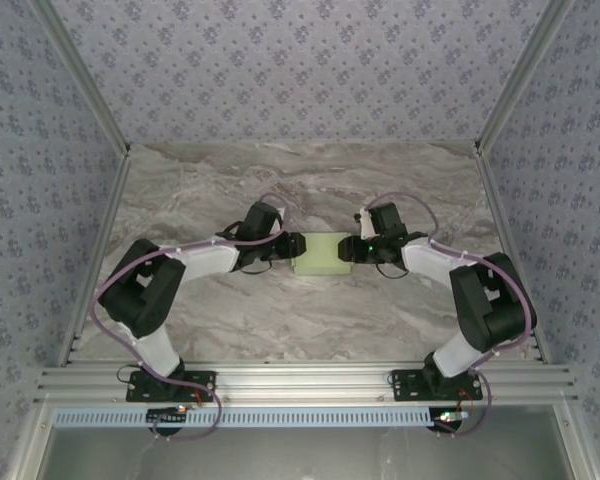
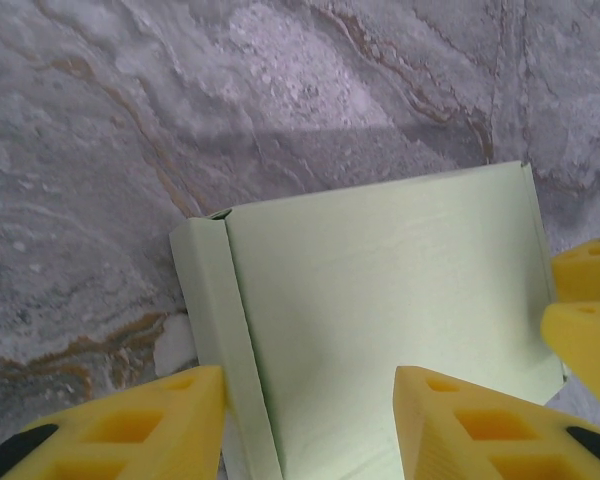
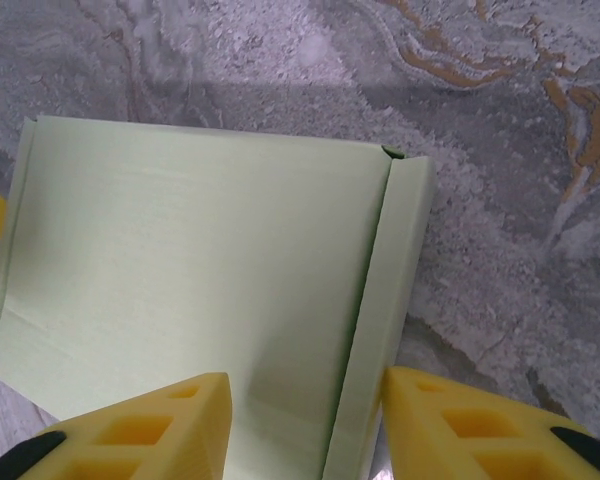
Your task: Fold the paper box
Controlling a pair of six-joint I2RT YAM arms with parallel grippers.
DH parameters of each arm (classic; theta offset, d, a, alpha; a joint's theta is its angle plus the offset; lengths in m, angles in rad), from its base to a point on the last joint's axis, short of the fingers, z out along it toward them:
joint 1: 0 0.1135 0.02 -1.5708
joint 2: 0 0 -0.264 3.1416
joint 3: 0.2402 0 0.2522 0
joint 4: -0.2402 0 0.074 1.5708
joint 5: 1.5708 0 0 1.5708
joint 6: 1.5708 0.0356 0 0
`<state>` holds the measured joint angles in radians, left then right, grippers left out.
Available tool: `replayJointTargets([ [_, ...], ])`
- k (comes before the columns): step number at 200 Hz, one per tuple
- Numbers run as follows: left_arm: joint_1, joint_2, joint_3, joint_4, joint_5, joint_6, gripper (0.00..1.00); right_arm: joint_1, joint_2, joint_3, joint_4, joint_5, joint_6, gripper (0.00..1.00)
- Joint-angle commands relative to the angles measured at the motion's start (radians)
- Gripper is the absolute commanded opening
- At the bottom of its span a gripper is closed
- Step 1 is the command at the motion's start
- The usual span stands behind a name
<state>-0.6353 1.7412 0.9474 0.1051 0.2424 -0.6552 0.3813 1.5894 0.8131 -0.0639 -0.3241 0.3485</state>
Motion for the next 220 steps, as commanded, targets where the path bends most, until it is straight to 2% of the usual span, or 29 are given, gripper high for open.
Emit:
replayJointTargets([
  [1,0.001,0.034,0.06,0.007,0.019,0.014,0.46,0.022,0.045,0.059,0.054,-0.029,0.026,0.44],
  [30,0.039,0.069,0.101,-0.018,0.001,0.027,0.46,0.01,0.095,0.126,0.033,0.018,0.02,0.46],
  [48,0.054,0.066,0.109,-0.023,-0.004,0.034,0.48,0.0,0.096,0.144,0.013,0.035,0.016,0.52],
  [70,0.072,0.042,0.12,-0.053,-0.051,0.067,0.56,-0.009,0.051,0.164,-0.037,0.082,-0.008,0.59],
  [101,0.1,-0.025,0.124,-0.098,-0.124,0.133,0.61,-0.033,-0.051,0.206,-0.156,0.177,-0.066,0.64],
  [117,0.107,-0.102,0.092,-0.104,-0.211,0.176,0.64,-0.042,-0.135,0.2,-0.202,0.277,-0.108,0.65],
  [140,0.11,-0.265,-0.023,-0.051,-0.414,0.246,0.66,-0.053,-0.278,0.13,-0.207,0.524,-0.156,0.7],
  [162,0.113,-0.424,-0.194,0.087,-0.636,0.31,0.7,-0.096,-0.396,0.033,-0.155,0.696,-0.176,0.84],
  [183,0.151,-0.538,-0.311,0.158,-0.769,0.355,0.84,-0.195,-0.471,-0.079,-0.067,0.745,-0.164,0.93],
  [204,0.235,-0.629,-0.379,0.154,-0.802,0.347,0.96,-0.307,-0.523,-0.201,0.055,0.744,-0.137,0.97],
  [220,0.308,-0.692,-0.429,0.162,-0.802,0.335,0.99,-0.37,-0.544,-0.291,0.185,0.722,-0.142,0.99],
])
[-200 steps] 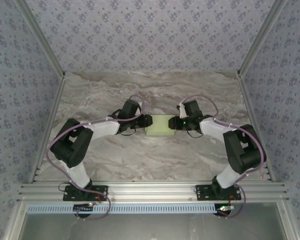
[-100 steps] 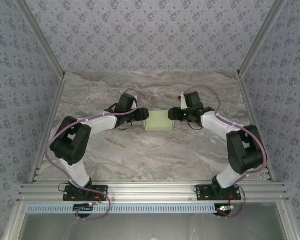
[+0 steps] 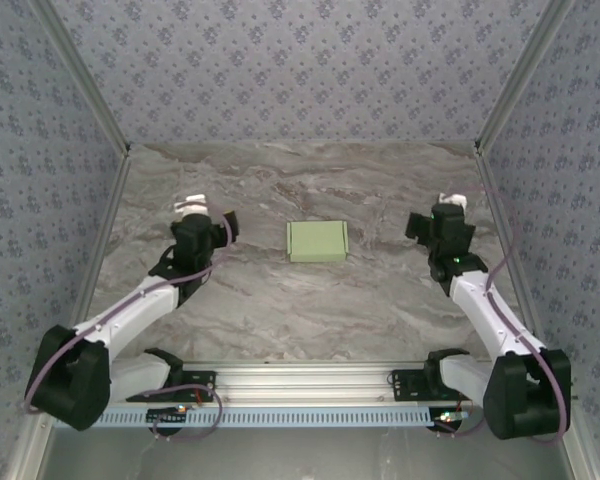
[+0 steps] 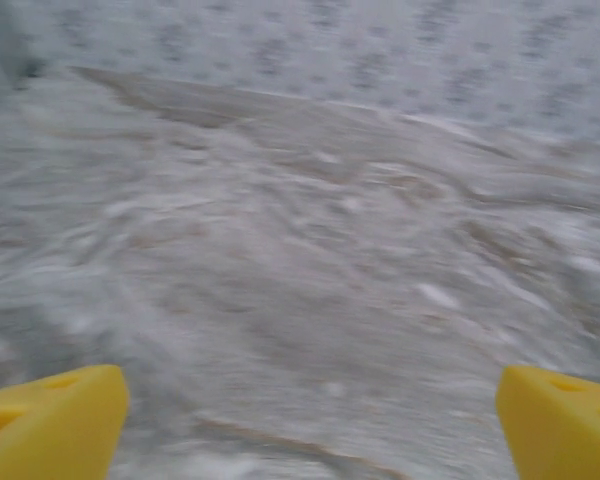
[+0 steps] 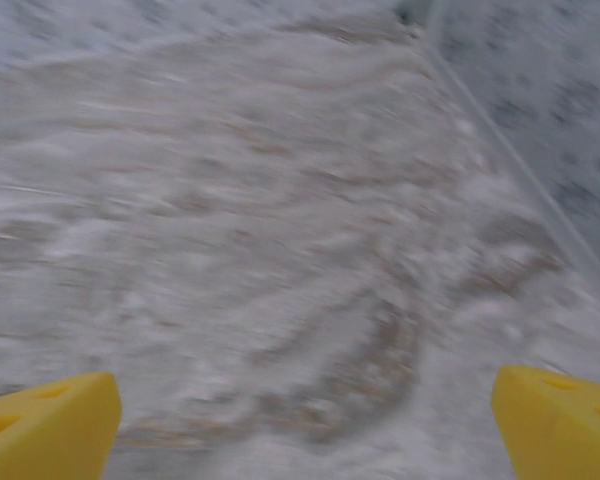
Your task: Fold the paper box
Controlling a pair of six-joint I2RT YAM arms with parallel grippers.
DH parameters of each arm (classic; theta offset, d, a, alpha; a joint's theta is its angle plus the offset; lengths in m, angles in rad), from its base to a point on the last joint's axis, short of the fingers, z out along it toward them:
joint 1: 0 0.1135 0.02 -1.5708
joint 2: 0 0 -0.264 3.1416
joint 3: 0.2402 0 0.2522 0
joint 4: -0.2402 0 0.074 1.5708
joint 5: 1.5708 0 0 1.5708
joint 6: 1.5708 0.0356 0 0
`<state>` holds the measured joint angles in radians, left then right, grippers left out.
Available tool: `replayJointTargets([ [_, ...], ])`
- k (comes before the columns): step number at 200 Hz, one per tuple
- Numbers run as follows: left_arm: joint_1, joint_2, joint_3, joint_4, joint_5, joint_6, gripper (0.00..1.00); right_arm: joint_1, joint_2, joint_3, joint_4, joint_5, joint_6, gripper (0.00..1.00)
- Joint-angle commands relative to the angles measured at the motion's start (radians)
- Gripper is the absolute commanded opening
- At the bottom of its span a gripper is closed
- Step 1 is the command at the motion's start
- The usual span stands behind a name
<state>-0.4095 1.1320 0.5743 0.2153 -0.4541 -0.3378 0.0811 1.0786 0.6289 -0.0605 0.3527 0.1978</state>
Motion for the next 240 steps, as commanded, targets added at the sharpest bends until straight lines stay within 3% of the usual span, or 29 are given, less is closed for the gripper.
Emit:
replayJointTargets([
  [1,0.088,-0.085,-0.059,0.053,-0.104,0.018,0.99,-0.072,-0.034,-0.113,0.19,0.044,0.005,0.99],
  [24,0.201,-0.114,-0.104,0.071,-0.029,0.057,0.99,-0.087,-0.02,-0.201,0.344,0.035,-0.064,0.99],
  [55,0.28,-0.01,-0.181,0.296,0.098,0.241,0.99,-0.081,0.072,-0.242,0.501,-0.025,-0.111,0.99],
  [75,0.315,0.098,-0.17,0.348,0.186,0.279,0.99,-0.078,0.138,-0.255,0.593,-0.055,-0.136,0.99],
  [106,0.328,0.215,-0.159,0.436,0.237,0.343,0.99,-0.075,0.206,-0.258,0.685,-0.144,-0.205,0.98],
  [146,0.396,0.361,-0.159,0.563,0.417,0.352,0.99,-0.074,0.304,-0.266,0.808,-0.209,-0.224,0.99],
  [189,0.428,0.402,-0.166,0.606,0.44,0.319,0.99,-0.078,0.446,-0.282,0.954,-0.257,-0.24,0.99],
  [240,0.429,0.4,-0.163,0.598,0.439,0.319,0.99,-0.118,0.443,-0.241,0.861,-0.314,-0.213,0.99],
])
